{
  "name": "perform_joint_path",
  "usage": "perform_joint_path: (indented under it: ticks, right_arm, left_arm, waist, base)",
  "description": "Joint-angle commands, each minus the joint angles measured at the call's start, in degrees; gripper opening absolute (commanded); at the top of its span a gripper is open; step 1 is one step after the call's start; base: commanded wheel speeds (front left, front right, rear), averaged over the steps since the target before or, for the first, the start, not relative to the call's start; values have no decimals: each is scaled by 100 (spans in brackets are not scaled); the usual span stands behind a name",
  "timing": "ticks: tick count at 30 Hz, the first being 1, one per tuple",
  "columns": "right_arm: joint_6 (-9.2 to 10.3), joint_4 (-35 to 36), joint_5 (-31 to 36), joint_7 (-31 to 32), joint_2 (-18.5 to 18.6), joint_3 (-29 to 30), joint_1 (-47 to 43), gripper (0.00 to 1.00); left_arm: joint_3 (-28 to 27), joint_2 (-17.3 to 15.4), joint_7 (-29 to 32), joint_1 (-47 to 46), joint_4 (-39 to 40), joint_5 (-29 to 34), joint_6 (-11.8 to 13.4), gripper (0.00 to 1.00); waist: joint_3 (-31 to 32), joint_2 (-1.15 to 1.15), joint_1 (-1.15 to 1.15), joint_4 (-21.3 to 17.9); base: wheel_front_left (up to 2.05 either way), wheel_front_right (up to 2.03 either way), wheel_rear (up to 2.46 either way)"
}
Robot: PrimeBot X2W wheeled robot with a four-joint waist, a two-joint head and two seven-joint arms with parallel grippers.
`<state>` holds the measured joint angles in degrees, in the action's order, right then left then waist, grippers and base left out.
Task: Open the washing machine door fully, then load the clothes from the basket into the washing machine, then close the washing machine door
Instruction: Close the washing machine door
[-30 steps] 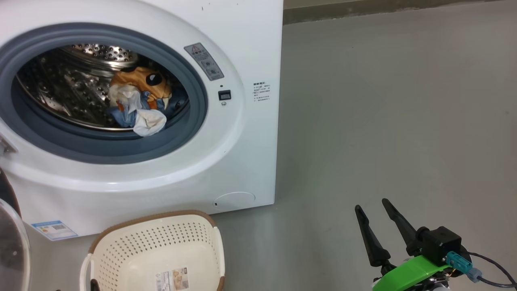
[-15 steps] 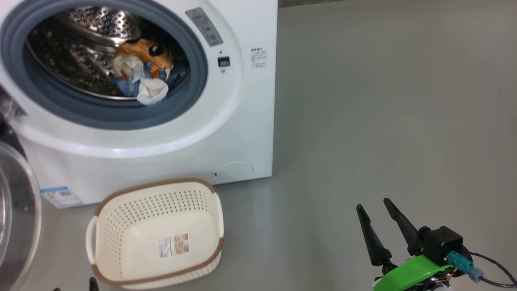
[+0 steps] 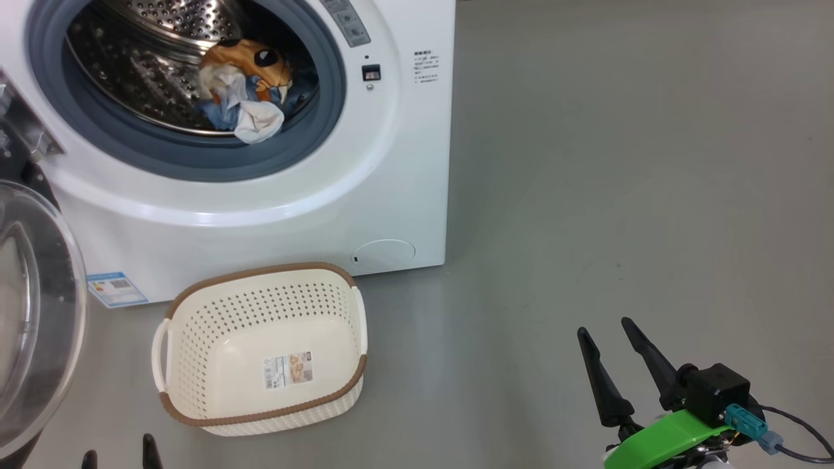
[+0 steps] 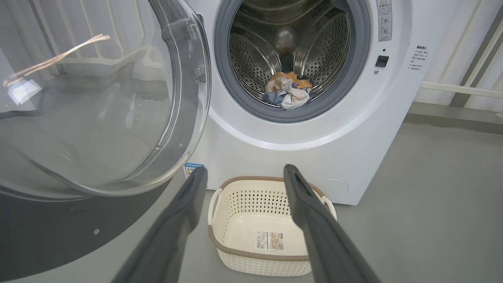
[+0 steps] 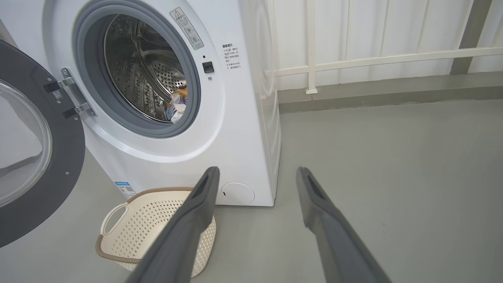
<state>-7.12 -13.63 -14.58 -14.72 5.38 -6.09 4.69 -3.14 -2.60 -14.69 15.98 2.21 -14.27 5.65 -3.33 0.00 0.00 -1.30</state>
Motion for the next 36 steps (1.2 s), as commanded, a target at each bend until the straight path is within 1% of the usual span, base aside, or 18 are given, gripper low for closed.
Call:
perform_joint_path:
  ticks: [1, 11, 16, 27, 36]
  right_arm:
    - [-36, 155, 64, -28, -10, -103, 64, 100]
    - [-36, 189, 84, -28, -29, -104, 31, 100]
    - [-36, 213, 91, -28, -42, -126, 14, 100]
    - [-36, 248, 207, -28, -25, -179, -54, 100]
    - [-36, 235, 293, -28, -52, -271, -122, 100]
  left_arm:
    - [-210, -28, -30, -256, 94, 35, -58, 100]
    - [-336, -28, -30, -248, 63, 26, -215, 100]
    - [-414, -28, -30, -220, 53, -29, -227, 100]
    - [-455, -28, -30, -101, 98, -118, -41, 100]
    - [-434, -28, -30, 63, 161, -124, 85, 100]
  waist:
    - [9, 0, 0, 38]
    - [73, 0, 0, 347]
    - [84, 0, 0, 536]
    - [143, 0, 0, 1247]
    - [335, 0, 0, 1848]
  base:
    - [0, 0, 0]
    - [0, 0, 0]
    - [0, 0, 0]
    - [0, 0, 0]
    - [0, 0, 0]
